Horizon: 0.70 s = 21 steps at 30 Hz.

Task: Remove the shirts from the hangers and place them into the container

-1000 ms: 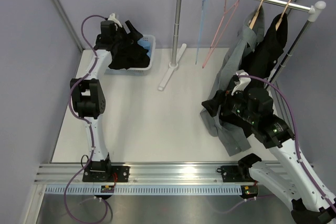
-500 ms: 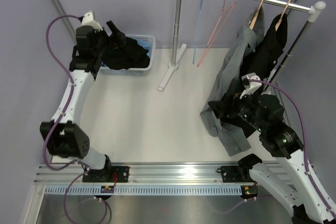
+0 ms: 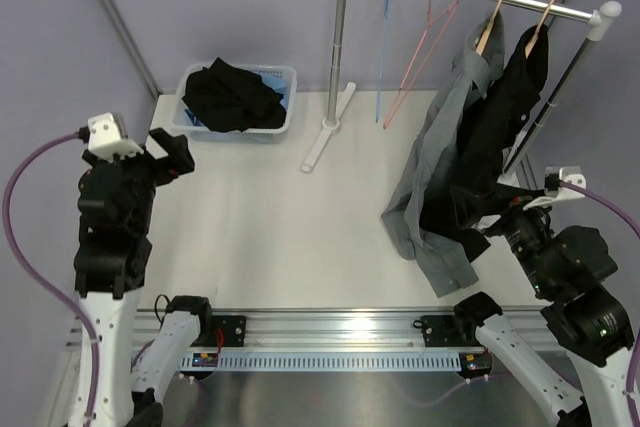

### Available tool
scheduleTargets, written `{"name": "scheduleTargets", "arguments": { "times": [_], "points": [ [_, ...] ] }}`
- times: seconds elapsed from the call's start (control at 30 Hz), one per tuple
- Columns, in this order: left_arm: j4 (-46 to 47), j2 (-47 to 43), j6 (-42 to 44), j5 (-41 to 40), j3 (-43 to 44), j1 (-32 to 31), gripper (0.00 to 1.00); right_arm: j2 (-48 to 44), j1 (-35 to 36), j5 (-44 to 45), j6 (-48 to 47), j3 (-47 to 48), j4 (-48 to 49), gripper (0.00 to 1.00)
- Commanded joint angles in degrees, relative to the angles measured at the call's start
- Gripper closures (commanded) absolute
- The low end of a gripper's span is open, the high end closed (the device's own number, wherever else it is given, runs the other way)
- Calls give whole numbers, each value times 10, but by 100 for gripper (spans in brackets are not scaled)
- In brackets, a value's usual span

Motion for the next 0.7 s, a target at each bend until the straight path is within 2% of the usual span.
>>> {"name": "scheduleTargets", "arguments": {
  "times": [0.0, 0.17, 0.3, 0.47, 0.67],
  "points": [
    [-64, -59, 37, -40, -34, 1, 1, -16, -1, 79, 0, 17, -41, 1],
    [-92, -169, 34, -67, -74, -4, 1, -55, -1, 102, -22, 10, -41, 1],
    [-127, -217, 33, -97, -86, -33, 1, -79, -1, 125, -40, 8, -43, 1],
    [-135, -256, 28, -130, -110, -54, 1, -122, -1, 131, -77, -11, -17, 1],
    [-134, -255, 23, -116, -117, -56, 1, -136, -1, 142, -89, -21, -4, 0]
  ]
}}
